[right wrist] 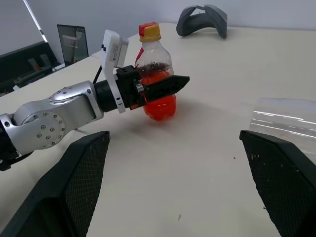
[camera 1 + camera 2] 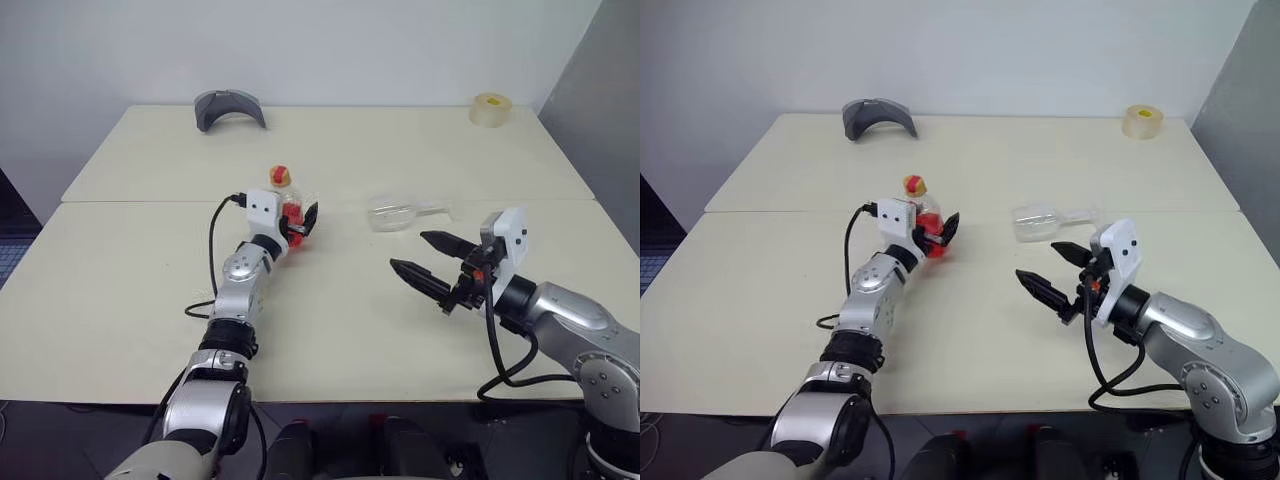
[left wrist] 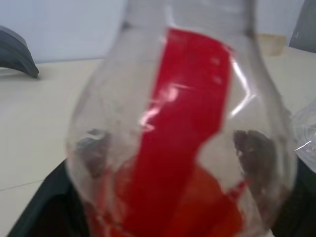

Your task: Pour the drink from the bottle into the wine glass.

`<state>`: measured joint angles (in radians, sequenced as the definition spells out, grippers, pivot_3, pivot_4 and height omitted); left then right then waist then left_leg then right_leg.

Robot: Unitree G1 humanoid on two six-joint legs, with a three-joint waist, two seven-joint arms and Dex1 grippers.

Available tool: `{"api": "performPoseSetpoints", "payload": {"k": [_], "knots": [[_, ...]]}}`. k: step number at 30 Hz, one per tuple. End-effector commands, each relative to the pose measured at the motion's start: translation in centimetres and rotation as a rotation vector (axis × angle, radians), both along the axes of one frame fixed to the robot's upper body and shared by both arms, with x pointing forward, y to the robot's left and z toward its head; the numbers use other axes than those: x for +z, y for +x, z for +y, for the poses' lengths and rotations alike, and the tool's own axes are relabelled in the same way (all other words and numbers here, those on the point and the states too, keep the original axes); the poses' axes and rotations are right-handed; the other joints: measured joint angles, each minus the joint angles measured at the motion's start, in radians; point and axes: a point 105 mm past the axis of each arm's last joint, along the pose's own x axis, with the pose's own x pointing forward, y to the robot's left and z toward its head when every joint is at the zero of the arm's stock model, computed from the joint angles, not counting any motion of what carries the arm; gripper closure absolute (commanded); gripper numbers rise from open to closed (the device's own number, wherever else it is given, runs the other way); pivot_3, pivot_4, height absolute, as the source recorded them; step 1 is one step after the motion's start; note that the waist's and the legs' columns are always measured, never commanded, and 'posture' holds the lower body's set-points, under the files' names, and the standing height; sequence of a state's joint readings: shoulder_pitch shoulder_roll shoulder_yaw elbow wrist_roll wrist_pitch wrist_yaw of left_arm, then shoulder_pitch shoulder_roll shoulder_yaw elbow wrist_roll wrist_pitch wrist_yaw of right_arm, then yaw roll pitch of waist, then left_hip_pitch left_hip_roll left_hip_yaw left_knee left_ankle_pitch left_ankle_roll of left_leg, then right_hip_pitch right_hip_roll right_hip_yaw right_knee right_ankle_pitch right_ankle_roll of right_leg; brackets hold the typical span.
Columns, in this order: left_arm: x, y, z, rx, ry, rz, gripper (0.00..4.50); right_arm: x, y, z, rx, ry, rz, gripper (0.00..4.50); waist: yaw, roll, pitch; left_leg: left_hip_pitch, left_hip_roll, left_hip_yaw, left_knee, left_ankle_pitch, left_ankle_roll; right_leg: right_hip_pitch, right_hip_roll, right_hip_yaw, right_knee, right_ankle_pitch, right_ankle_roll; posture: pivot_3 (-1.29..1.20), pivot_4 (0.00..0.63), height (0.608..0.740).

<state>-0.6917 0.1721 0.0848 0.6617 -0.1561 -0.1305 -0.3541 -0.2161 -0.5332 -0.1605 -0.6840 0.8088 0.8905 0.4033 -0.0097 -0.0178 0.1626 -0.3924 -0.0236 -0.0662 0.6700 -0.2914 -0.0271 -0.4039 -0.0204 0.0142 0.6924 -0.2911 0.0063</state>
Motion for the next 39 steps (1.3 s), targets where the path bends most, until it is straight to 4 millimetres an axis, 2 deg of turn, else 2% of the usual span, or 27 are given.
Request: {"api": "performPoseSetpoints", "payload": {"k": [1, 4, 6, 8, 12, 17, 24, 32, 39], "knots": [[1.8, 0.1, -0.2, -0.011, -0.020, -0.065, 1.58, 1.1, 0.0, 0.0, -0.005, 0.007, -0.049, 0.00, 0.000, 0.000, 0.000, 0.000, 0.000, 0.000, 0.000, 0.000, 0.000, 0.000, 0.000, 0.000, 0.000, 0.000, 0.000, 0.00, 0.150, 0.740], [1.9, 0.1, -0.2, -0.012, -0.020, -0.069, 2.12, 1.1, 0.1, 0.0, -0.006, 0.009, -0.051, 0.00, 0.000, 0.000, 0.000, 0.000, 0.000, 0.000, 0.000, 0.000, 0.000, 0.000, 0.000, 0.000, 0.000, 0.000, 0.000, 0.00, 0.150, 0.740], [2.0, 0.1, -0.2, -0.015, -0.017, -0.071, 2.28, 1.2, 0.3, 0.0, -0.007, 0.008, -0.054, 0.00, 0.000, 0.000, 0.000, 0.000, 0.000, 0.000, 0.001, 0.000, 0.000, 0.000, 0.000, 0.000, 0.000, 0.000, 0.000, 0.00, 0.150, 0.740], [2.3, -0.1, -0.2, -0.031, -0.003, -0.074, 2.31, 1.7, 1.2, 0.2, -0.034, -0.015, -0.077, 0.00, -0.001, 0.000, 0.000, -0.001, 0.000, 0.000, 0.001, 0.000, 0.000, 0.000, 0.000, 0.000, 0.001, 0.000, 0.000, 0.00, 0.150, 0.740], [3.4, -0.7, -1.4, -0.122, 0.011, -0.085, 2.32, 4.3, 4.4, 0.8, -0.127, 0.029, -0.159, 0.00, -0.009, 0.000, 0.000, 0.000, 0.000, 0.000, 0.002, 0.000, 0.000, -0.001, 0.000, 0.000, 0.003, 0.000, 0.000, 0.00, 0.150, 0.740], [4.9, -1.9, -3.3, -0.288, 0.038, -0.079, 2.33, 7.1, 6.1, 3.8, -0.070, 0.072, -0.216, 0.00, -0.018, 0.000, 0.000, -0.005, 0.000, -0.002, 0.006, 0.002, -0.004, -0.004, 0.000, 0.000, 0.003, 0.000, 0.000, 0.00, 0.150, 0.740], [6.8, -2.2, -5.3, -0.430, 0.041, -0.079, 2.33, 8.0, 6.7, 6.4, 0.035, 0.100, -0.234, 0.00, -0.017, 0.000, 0.000, -0.006, -0.001, -0.003, 0.007, 0.002, -0.004, -0.004, -0.001, -0.001, 0.003, 0.000, 0.000, 0.00, 0.150, 0.740], [6.8, -3.2, -8.3, -0.558, 0.049, -0.062, 2.40, 8.2, 6.8, 8.1, 0.116, 0.107, -0.235, 0.00, -0.021, 0.000, 0.000, -0.006, -0.001, -0.002, 0.007, 0.002, -0.004, -0.004, -0.001, -0.001, 0.004, 0.000, 0.000, 0.00, 0.150, 0.740], [6.5, -3.9, -9.3, -0.621, 0.070, -0.053, 2.43, 8.5, 7.3, 8.6, 0.142, 0.091, -0.249, 0.00, -0.021, 0.000, 0.000, -0.006, -0.001, -0.002, 0.007, 0.002, -0.004, -0.005, -0.001, 0.000, 0.004, 0.000, 0.000, 0.00, 0.150, 0.740]]}}
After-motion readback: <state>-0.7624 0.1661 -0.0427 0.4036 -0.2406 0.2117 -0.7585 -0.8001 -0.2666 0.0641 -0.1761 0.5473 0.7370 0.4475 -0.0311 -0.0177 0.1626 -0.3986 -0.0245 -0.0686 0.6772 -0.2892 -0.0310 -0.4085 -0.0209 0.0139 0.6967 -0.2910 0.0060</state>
